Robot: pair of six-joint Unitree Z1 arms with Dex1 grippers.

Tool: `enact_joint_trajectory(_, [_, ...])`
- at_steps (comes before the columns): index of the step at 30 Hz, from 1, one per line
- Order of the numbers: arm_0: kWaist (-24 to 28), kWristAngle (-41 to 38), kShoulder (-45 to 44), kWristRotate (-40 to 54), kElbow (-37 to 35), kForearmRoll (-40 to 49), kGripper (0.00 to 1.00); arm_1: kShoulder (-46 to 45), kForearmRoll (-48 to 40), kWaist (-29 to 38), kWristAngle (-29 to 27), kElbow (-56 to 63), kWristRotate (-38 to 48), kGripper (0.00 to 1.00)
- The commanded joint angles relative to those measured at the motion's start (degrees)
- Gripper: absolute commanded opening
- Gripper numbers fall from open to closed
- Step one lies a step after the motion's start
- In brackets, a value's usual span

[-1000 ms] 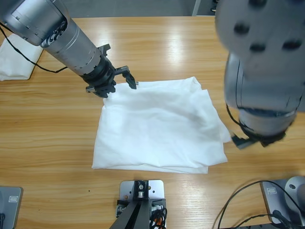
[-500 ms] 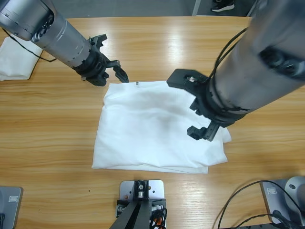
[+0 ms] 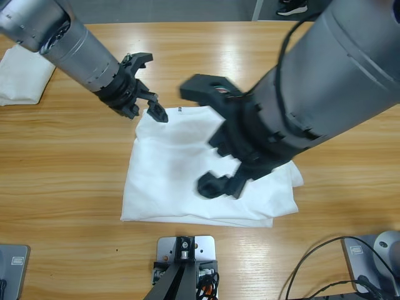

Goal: Fold clothes

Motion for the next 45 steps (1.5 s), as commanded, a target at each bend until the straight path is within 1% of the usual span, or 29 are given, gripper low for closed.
enact_joint_trajectory(1, [-0.18,-0.63,7.2,1.77,-4.04,-0.09,0.0,-3.66,-15.09,0.94,6.52,14.95,0.37,0.0])
enact_joint_trajectory(4, [-0.18,-0.21,7.4,3.39,-3.95,0.75,0.0,-3.91,-18.53,1.61,6.86,17.36,1.69,0.0])
enact_joint_trajectory(7, [-0.2,-0.21,7.64,5.03,-3.74,3.14,0.0,-0.6,-24.07,2.54,6.52,17.41,3.36,0.0])
enact_joint_trajectory(9, [-0.18,-0.16,7.2,6.13,-3.69,4.74,0.0,1.86,-26.02,2.75,5.85,15.44,4.05,0.0])
enact_joint_trajectory(15, [0.15,0.1,5.6,9.95,-3.63,10.16,0.0,5.78,-26.51,3.17,7.66,9.41,4.07,0.0])
enact_joint_trajectory(21, [0.14,0.37,6.45,9.82,-3.79,10.39,0.0,10.49,-28.08,5.03,9.26,7.55,4.68,0.0])
enact_joint_trajectory(25, [0.21,2.57,7.85,7.94,-4.44,9.84,0.0,12.6,-29.11,5.47,9.63,8.45,4.7,0.0])
enact_joint_trajectory(30, [0.24,2.86,10.46,6.36,-7.01,9.65,0.0,14.32,-30.22,5.47,8.14,8.08,4.68,0.0])
enact_joint_trajectory(35, [0.24,2.95,11.91,6.03,-8.59,9.56,0.0,16.61,-31.28,5.47,8.0,7.3,4.68,0.0])
enact_joint_trajectory(41, [0.24,2.97,12.55,6.12,-8.86,9.65,0.0,20.62,-32.31,5.47,7.21,7.57,4.59,0.0])
enact_joint_trajectory(45, [0.33,3.67,12.51,6.62,-8.79,9.65,0.0,20.62,-32.31,5.47,6.26,7.69,4.59,0.0])
